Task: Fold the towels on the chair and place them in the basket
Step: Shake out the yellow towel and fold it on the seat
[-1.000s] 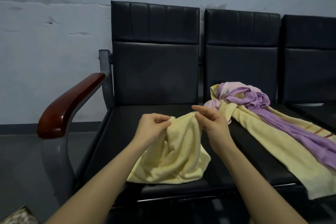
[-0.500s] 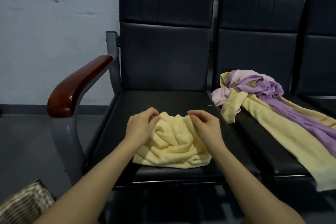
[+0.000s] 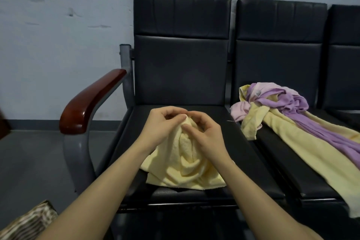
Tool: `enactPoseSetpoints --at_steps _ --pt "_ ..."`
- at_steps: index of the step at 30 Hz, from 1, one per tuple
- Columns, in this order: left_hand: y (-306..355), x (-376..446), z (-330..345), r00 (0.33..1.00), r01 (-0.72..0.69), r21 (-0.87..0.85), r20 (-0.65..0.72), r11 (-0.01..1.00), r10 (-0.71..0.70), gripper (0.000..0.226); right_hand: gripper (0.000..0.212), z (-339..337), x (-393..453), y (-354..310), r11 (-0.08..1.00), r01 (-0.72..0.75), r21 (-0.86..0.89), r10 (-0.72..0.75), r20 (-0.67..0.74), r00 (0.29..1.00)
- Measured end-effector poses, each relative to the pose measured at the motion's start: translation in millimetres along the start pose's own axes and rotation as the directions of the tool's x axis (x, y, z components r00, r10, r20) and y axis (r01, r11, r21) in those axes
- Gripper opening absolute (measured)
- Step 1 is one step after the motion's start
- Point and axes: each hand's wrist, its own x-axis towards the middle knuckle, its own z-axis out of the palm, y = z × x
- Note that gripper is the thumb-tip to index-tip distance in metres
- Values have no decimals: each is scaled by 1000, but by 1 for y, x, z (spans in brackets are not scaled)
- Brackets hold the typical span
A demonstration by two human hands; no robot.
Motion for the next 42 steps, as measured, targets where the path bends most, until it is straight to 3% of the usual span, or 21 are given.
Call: enactPoseSetpoints --at_steps 4,7,13,16,21,24,27,31,37,42 --pt "-6 2 -9 996 82 -53 35 995 -80 26 18 -13 -1 -2 999 -13 39 14 -34 999" --pt "-10 1 -9 990 116 5 82 993 -116 30 15 -20 -5 0 999 -34 21 34 -22 999" --pt "-20 -4 -2 987 145 158 50 977 -155 3 15 -32 -12 6 998 -60 14 60 -22 998" --pt "-22 -8 0 994 92 210 31 973 -100 9 16 -37 -16 11 996 -88 -5 88 -18 996" --pt "-10 -12 0 998 19 149 -67 989 -9 5 12 -47 -17 11 990 -138 -4 138 -57 989" --pt "7 -6 -3 983 42 -25 -177 999 -46 5 8 -51 -10 2 990 -139 3 139 -98 985" --pt "31 2 -6 982 50 -115 -177 992 -70 12 10 -57 2 -16 989 -127 77 138 -157 978" --pt "61 14 -10 972 3 -91 -234 996 -25 27 14 -69 15 -46 966 -126 227 160 -138 977" --pt "92 30 -22 970 -88 4 -226 996 87 54 15 -84 27 -79 999 -35 -29 33 -86 996" --pt "93 31 -27 968 -129 100 -203 987 147 53 9 -94 30 -80 946 -22 -323 -8 -92 996"
